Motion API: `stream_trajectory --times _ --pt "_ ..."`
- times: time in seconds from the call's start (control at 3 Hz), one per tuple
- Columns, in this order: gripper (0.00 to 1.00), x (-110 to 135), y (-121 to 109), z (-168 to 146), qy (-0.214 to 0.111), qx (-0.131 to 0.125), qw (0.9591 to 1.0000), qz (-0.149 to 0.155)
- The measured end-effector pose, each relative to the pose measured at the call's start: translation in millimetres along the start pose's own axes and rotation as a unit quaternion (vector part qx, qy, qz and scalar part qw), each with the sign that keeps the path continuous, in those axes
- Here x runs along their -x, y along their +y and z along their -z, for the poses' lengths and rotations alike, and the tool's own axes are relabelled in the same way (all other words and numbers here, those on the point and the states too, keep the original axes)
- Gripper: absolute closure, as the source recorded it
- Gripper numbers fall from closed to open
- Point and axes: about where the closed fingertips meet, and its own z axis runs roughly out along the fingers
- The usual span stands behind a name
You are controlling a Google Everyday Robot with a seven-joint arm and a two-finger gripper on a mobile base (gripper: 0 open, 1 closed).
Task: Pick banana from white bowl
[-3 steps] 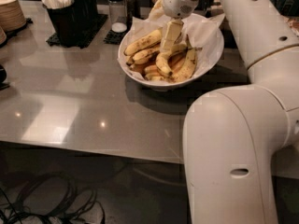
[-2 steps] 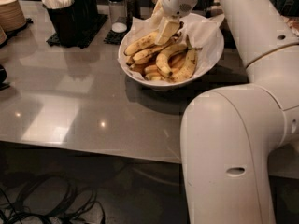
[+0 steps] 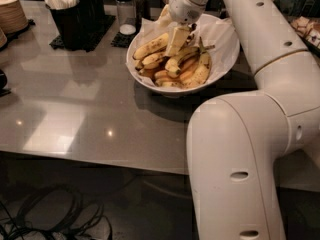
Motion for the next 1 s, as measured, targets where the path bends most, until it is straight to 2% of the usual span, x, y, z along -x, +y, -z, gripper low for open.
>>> stream_trajectory --times 0.33,1.0 --pt "0.5 -0.4 -0.2 -1.3 -0.001 0.002 1.0 -0.001" --pt "0.94 -5.4 -0.3 -1.9 -0.003 -0.001 1.0 -0.003"
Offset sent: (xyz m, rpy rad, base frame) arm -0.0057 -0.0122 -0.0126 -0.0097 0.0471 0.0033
